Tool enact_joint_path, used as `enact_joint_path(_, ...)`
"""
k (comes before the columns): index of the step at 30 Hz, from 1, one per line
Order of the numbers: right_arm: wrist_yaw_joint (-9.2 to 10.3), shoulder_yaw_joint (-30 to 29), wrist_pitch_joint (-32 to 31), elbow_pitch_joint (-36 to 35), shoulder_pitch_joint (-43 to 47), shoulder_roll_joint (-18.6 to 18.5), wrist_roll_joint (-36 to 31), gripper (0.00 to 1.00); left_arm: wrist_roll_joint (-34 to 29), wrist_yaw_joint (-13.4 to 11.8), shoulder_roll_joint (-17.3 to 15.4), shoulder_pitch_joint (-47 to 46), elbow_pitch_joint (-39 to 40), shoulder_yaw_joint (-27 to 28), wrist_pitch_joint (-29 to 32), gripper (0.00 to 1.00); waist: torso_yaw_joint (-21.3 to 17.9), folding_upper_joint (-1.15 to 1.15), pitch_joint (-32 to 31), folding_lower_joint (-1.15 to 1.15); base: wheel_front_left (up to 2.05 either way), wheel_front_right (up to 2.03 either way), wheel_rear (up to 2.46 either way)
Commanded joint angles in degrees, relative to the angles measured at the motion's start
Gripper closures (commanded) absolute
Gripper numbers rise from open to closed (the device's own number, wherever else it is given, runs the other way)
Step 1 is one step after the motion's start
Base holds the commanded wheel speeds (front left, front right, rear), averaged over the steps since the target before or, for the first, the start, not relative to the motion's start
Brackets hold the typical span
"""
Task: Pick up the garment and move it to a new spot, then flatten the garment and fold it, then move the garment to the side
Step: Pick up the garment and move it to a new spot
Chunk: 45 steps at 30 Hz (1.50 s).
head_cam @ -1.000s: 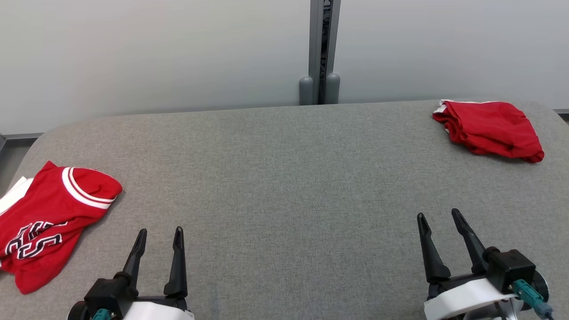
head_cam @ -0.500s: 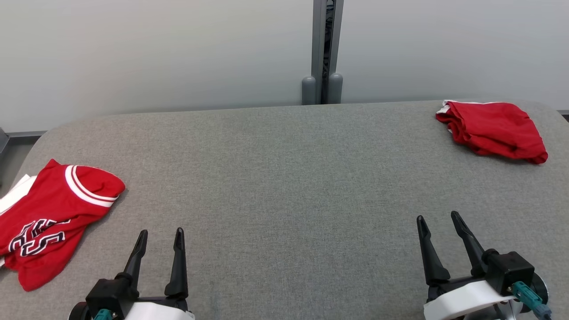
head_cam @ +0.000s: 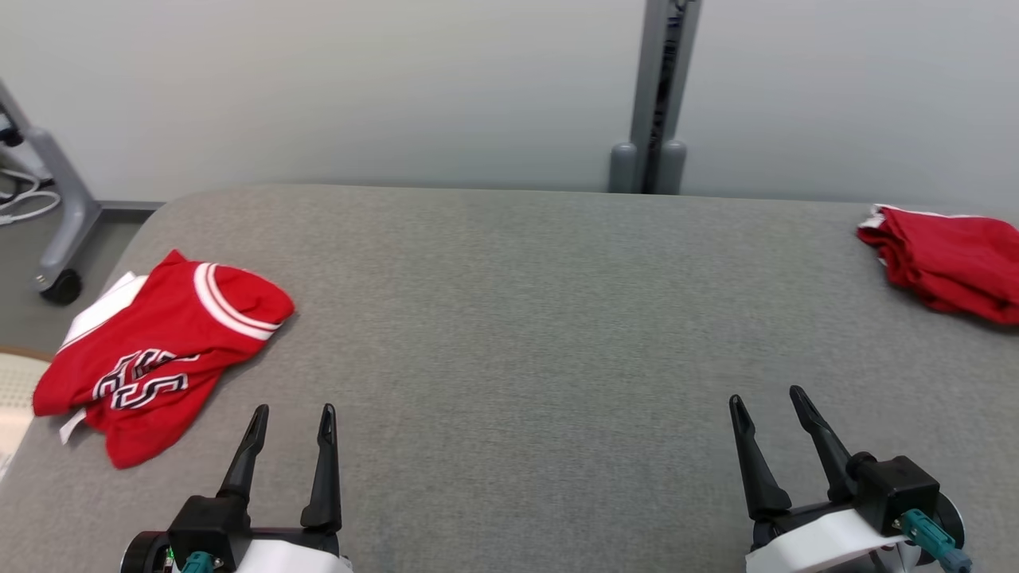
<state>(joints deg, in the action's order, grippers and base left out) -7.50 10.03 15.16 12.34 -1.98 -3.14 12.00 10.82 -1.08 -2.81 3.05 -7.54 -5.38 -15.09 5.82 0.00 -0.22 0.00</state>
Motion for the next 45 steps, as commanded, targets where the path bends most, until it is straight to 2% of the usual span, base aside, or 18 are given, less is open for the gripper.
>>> enact_joint_path(1,0.01,0.22,0.08,0.27,0.16,-0.04,0.13,0.0,-0.66,-0.46,-0.2,-0.31,0.38,0.1,-0.01,0.0,2.27,0.0,-0.02,0.0,0.0,0.0,0.0)
enact_joint_path(13,0.01,2.19,0.08,0.37,0.09,0.01,0.51,0.0,-5.56,-1.78,-0.16,1.01,0.01,0.52,0.0,0.0,10.75,0.0,0.02,0.0,0.0,0.0,0.0)
enact_joint_path(17,0.01,2.75,0.08,0.31,-0.24,0.03,0.76,0.0,-5.1,-2.23,-0.18,0.98,-0.14,0.86,0.0,0.0,13.63,0.0,0.27,0.0,0.0,0.0,0.0)
enact_joint_path(26,0.01,3.87,0.08,0.58,-0.12,-0.2,1.02,0.0,-4.21,-2.56,-0.18,1.0,-0.54,1.73,0.0,0.0,17.39,0.0,0.11,0.0,0.0,0.0,0.0)
enact_joint_path(35,0.01,4.49,0.08,0.84,0.08,-0.24,1.09,0.0,-3.13,-2.77,-0.16,1.49,-0.35,2.39,0.0,0.0,19.44,0.0,-0.54,0.0,0.0,0.0,0.0)
enact_joint_path(45,0.01,4.59,0.08,0.71,-0.53,-1.36,0.64,0.0,-1.39,-3.58,-0.18,1.22,0.13,2.2,0.0,0.0,19.69,0.0,0.67,0.0,0.0,0.0,0.0)
